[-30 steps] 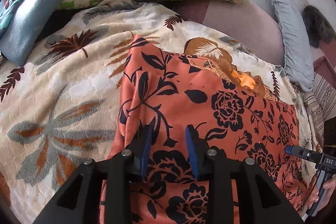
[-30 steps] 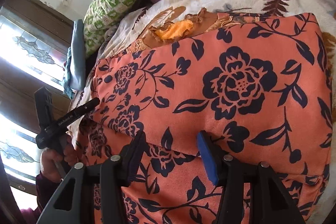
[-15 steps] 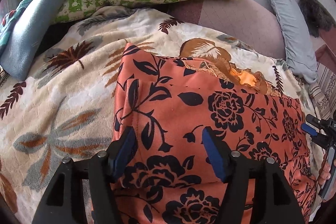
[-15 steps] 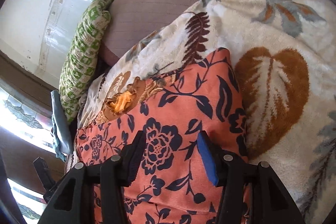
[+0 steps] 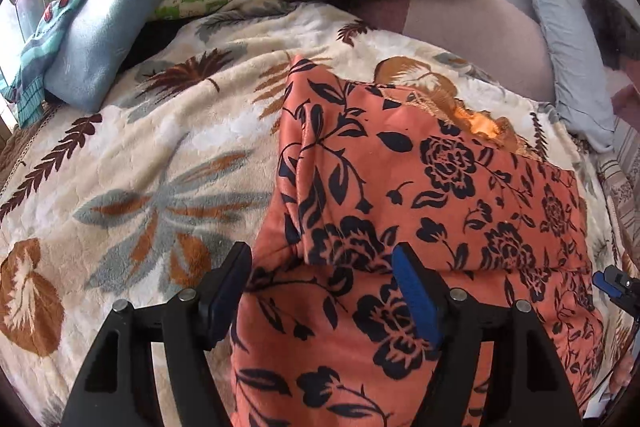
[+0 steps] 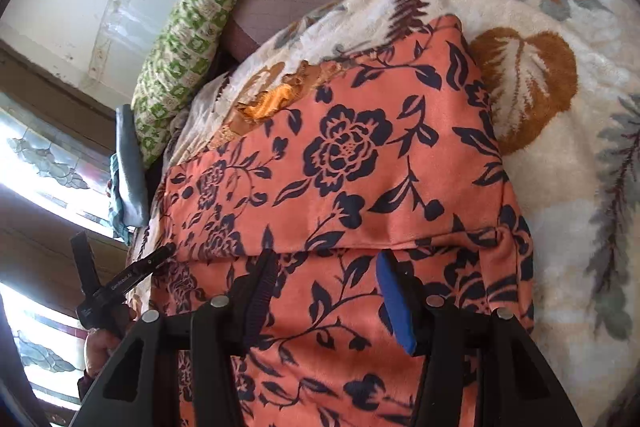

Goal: Fold small clothes

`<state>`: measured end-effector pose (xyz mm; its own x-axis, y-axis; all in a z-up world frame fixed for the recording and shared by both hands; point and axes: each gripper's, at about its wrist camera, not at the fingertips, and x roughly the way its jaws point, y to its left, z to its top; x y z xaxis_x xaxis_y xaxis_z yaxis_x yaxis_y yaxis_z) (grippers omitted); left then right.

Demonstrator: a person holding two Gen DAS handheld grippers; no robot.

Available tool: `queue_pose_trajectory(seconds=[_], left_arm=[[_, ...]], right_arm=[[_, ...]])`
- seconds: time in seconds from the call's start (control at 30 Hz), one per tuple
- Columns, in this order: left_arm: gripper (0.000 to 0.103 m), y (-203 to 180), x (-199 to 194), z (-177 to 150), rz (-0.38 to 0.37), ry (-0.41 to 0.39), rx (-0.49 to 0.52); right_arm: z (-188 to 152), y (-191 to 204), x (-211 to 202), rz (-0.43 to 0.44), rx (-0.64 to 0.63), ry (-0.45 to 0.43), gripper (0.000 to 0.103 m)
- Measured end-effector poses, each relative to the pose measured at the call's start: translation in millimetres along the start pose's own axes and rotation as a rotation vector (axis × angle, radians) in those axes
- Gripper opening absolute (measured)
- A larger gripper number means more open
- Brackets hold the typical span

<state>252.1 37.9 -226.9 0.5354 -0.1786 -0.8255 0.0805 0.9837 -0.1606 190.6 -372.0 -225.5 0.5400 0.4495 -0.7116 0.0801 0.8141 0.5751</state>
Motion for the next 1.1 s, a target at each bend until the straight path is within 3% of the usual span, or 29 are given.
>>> queue_pose_trajectory(seconds=[0.1, 0.23, 0.3, 0.37, 0.5, 0.6, 0.77, 0.9, 0.97, 1.1], left_arm=[[0.074, -1, -25, -25, -0.054, -0.006, 0.006], [0.074, -11, -52, -71, -0.076, -0.014, 0.089], [0.074, -15, -53, -95, -0.047, 0.014, 0.131], [0.074, -14, -44, -112, 0.007, 0.095, 0.138], [0.074, -15, -57, -145, 0.082, 0.088, 0.228], [0.075, -12, -68, -166, 0.103, 0.075, 0.269], [0.075, -3, -82, -184, 0.108, 0.121, 0.29], [0.075, 7, -94, -190, 0.078, 0.152, 0.251], [0.075, 17, -107, -190, 0.065, 0.149, 0.212], [0.076, 42, -129, -188, 0.075, 0.101, 0.103]], right_arm=[[-26, 4, -38, 0.047, -0.009, -0.039, 0.058], [-65, 5, -55, 0.061, -0.037, 0.011, 0.059], [-79, 5, -48, 0.027, -0.033, 0.042, 0.059], [-91, 0, -31, 0.017, 0.015, 0.112, 0.059], [-125, -1, -13, -0.015, 0.028, 0.207, 0.06], [-147, 5, -16, -0.032, 0.011, 0.251, 0.06], [-174, 7, -23, -0.029, 0.015, 0.338, 0.06], [-181, 6, -37, -0.016, 0.001, 0.375, 0.06], [-177, -4, -55, 0.001, 0.051, 0.347, 0.059], [-155, -31, -116, -0.064, 0.078, 0.157, 0.064]])
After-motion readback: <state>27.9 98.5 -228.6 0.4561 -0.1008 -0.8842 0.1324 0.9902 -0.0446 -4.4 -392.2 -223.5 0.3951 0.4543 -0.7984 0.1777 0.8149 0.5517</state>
